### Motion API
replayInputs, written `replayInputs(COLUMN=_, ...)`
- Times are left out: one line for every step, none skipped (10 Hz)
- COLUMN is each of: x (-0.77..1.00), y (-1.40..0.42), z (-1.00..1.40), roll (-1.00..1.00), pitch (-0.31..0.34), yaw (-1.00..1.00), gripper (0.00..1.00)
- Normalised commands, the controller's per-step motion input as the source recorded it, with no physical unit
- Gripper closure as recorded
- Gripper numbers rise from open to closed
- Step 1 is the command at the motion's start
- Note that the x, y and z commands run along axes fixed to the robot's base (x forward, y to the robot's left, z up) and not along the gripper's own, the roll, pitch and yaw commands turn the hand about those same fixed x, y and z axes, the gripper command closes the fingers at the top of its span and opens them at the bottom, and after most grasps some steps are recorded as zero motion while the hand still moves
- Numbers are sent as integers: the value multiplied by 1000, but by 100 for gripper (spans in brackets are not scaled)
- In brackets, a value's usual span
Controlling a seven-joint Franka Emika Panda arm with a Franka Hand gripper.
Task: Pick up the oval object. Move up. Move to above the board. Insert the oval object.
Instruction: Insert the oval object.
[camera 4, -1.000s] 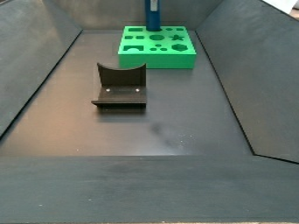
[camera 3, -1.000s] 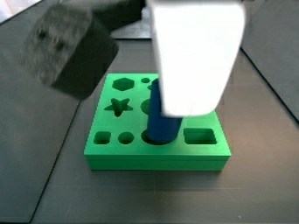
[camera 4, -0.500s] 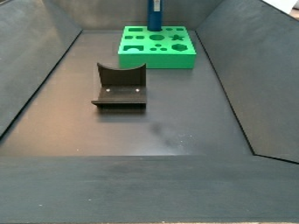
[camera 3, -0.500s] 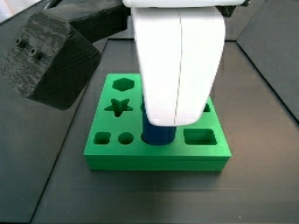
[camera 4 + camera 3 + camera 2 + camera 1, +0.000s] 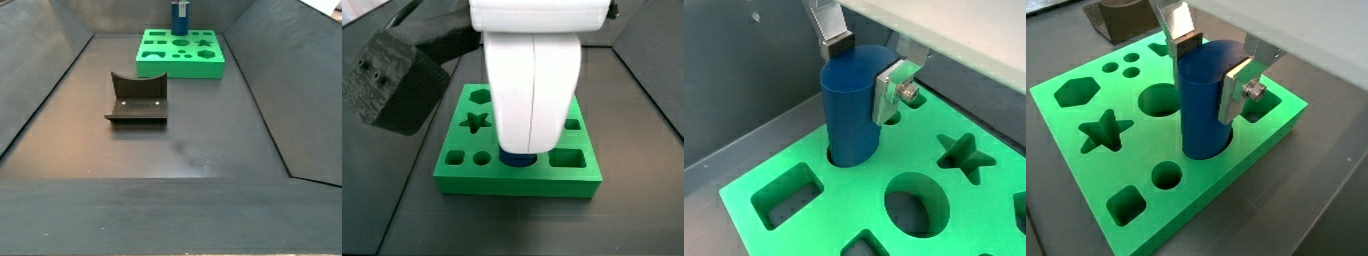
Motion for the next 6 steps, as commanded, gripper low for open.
replayInputs(x=-111, y=0, z=-289, roll=133, pitch=-43, yaw=0, gripper=100)
replayInputs(x=0, y=-60, z=-363, roll=159, pitch=-36, yaw=0, gripper=100)
replayInputs(x=0, y=-69, z=-394, roll=117, pitch=-20, yaw=0, gripper=100)
replayInputs(x=71, y=-100, z=-480, roll=151, pitch=0, yaw=0, gripper=100)
replayInputs(x=100, y=-117, z=-566, roll=170, pitch=0, yaw=0, gripper=100)
replayInputs(x=120, y=-69, z=-663, roll=146, pitch=0, yaw=0, gripper=100)
